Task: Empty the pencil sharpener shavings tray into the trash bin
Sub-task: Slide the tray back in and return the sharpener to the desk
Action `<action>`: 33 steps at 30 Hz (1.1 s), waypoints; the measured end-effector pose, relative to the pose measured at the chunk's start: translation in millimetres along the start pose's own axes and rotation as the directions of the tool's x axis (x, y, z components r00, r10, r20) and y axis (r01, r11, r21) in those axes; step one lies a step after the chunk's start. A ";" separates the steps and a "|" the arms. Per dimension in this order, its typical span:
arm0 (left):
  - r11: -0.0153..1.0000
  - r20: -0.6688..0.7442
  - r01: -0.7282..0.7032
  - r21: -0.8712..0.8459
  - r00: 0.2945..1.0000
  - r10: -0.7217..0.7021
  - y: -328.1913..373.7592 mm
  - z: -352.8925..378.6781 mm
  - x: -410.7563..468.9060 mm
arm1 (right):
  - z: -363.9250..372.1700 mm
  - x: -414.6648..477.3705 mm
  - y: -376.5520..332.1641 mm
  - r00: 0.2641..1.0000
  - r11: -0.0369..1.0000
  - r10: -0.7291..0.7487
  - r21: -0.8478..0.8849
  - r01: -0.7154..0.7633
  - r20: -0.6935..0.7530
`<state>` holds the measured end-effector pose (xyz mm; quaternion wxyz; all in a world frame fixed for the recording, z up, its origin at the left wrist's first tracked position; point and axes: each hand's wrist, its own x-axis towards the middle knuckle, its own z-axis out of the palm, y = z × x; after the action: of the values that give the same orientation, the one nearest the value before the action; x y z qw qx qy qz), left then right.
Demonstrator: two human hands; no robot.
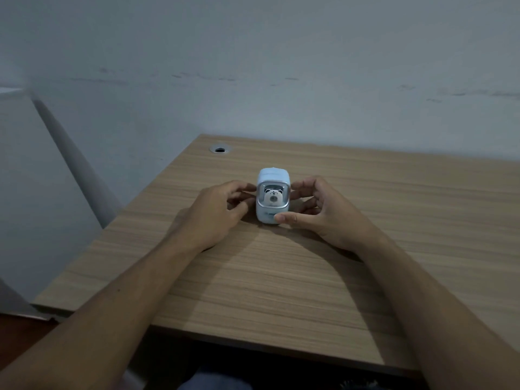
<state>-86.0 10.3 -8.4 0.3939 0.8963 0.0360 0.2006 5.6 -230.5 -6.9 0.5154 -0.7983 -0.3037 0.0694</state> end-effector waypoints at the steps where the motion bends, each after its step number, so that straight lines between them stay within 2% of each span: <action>1: 1.000 0.018 -0.014 -0.011 1.000 0.015 -0.4 0.6 -1.5 | -0.1 -1.1 -1.8 1.000 1.000 -0.008 -0.013 0.008 0.013; 4: 0.998 0.091 -0.015 -0.058 0.996 0.020 -3.3 -0.9 -2.0 | 0.0 -3.0 -2.6 0.999 0.998 -0.049 -0.024 0.050 0.021; 10: 0.971 0.166 0.045 -0.234 0.986 -0.005 7.2 5.2 13.6 | -5.4 18.0 4.8 0.988 0.991 -0.130 -0.017 0.129 -0.078; 13: 0.970 0.191 0.063 -0.236 0.981 -0.017 13.0 15.6 35.4 | -10.3 38.8 6.8 0.986 0.990 -0.129 -0.061 0.123 -0.107; 16: 0.963 0.210 0.141 -0.230 0.973 -0.092 12.8 25.6 61.9 | -15.4 61.8 11.0 0.984 0.988 -0.139 -0.078 0.130 -0.116; 21: 0.982 0.235 0.109 -0.155 0.970 -0.071 -9.4 46.1 124.6 | -27.1 107.3 27.8 0.977 0.988 -0.148 -0.075 0.137 -0.155; 29: 0.978 0.247 0.149 -0.145 0.963 -0.110 -2.6 67.0 187.9 | -44.8 184.6 62.1 0.969 0.964 -0.165 -0.237 0.119 -0.186; 33: 0.978 0.272 0.161 -0.133 0.955 -0.120 -13.6 78.7 220.1 | -48.6 216.6 81.1 0.975 0.945 -0.126 -0.322 0.062 -0.182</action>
<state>147.6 14.2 6.7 0.4762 0.8771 0.0318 0.0538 234.3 -171.0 -11.0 0.4122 -0.8577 -0.2952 -0.0855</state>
